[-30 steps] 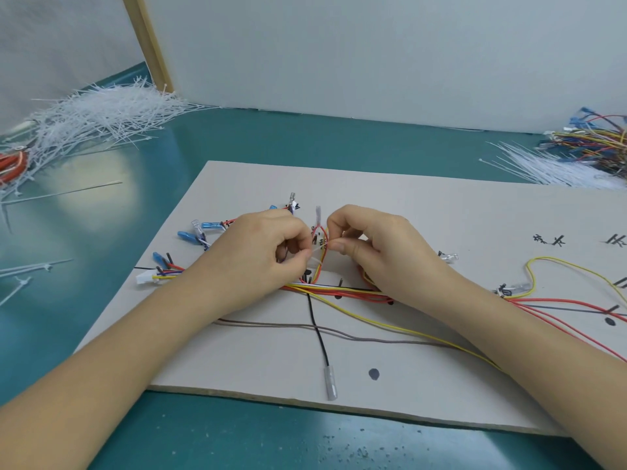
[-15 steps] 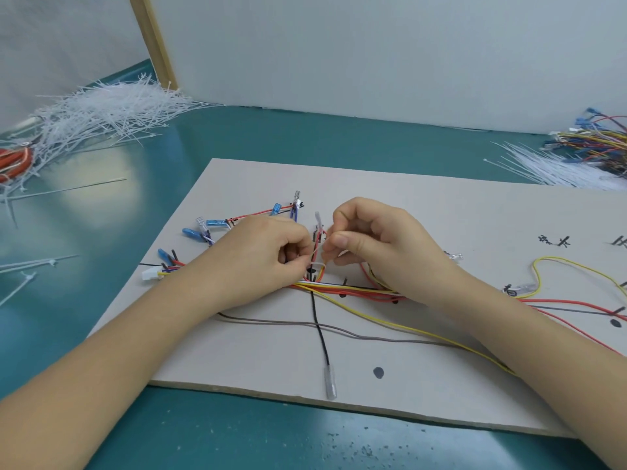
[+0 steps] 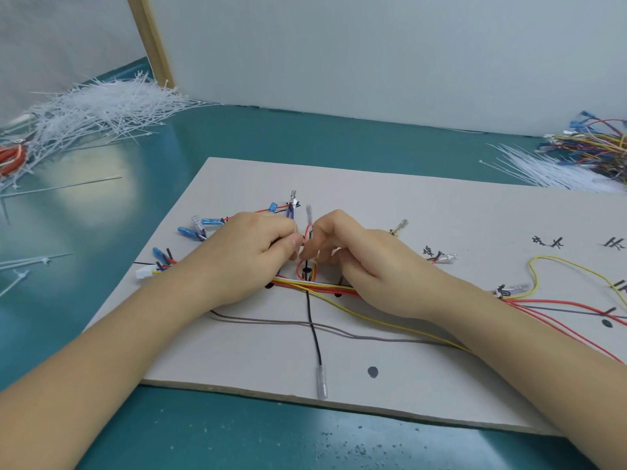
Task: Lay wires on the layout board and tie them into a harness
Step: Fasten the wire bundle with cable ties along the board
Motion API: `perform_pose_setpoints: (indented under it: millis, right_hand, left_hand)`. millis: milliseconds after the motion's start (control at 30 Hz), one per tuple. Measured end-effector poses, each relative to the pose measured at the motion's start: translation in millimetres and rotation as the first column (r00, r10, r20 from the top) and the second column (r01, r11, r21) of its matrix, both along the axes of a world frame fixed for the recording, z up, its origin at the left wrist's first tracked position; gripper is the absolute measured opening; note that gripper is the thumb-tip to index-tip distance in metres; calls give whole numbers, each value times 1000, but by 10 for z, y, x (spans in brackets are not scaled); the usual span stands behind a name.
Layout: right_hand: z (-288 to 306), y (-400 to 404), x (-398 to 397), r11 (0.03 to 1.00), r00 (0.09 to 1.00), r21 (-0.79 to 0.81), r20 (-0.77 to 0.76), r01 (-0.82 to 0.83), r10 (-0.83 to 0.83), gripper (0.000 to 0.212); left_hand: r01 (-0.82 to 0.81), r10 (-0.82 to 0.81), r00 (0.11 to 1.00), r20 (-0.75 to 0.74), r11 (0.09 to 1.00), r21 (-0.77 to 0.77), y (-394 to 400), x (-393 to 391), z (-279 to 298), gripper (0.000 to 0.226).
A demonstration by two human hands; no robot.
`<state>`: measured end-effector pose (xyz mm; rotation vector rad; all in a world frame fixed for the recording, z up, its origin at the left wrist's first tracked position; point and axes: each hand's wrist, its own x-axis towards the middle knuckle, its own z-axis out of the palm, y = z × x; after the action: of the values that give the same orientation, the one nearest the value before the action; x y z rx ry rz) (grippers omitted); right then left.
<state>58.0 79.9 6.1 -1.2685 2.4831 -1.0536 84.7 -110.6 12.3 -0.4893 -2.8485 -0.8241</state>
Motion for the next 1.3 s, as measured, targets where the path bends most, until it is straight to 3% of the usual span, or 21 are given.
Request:
perform_pose_setpoints:
  millis: [133, 333, 700, 867, 1100, 1200, 1267, 1300]
  right_hand:
    - [7, -27, 19, 996, 991, 88, -122, -35, 46, 49]
    - [21, -61, 46, 990, 963, 135, -258, -46, 80, 46]
    - [39, -59, 42, 985, 967, 172, -248, -20, 63, 44]
    - [104, -52, 65, 976, 959, 216, -268, -34, 93, 37]
    - [204, -52, 121, 939, 936, 343, -319, -34, 150, 36]
    - [270, -68, 86, 927, 970, 372, -206, -43, 127, 35]
    - [398, 16, -14, 964, 998, 256, 5, -67, 68, 32]
    - [472, 110, -107, 989, 997, 146, 74, -26, 15, 28]
  left_hand:
    - [20, -19, 1000, 11, 1000, -19, 7, -2, -19, 31]
    - [-117, 116, 993, 13, 979, 166, -36, -47, -62, 41]
    - [-188, 203, 979, -21, 936, 297, -20, -1, -47, 26]
    - [-209, 200, 978, 65, 954, 215, -74, -65, -28, 34]
    - [-169, 197, 974, -114, 962, 216, 22, 31, -29, 30]
    - [-215, 231, 969, -87, 963, 161, 12, -25, -55, 30]
    - [-252, 267, 959, -91, 955, 155, 3, -25, -97, 17]
    - [-254, 279, 952, -123, 950, 184, 17, 4, -96, 20]
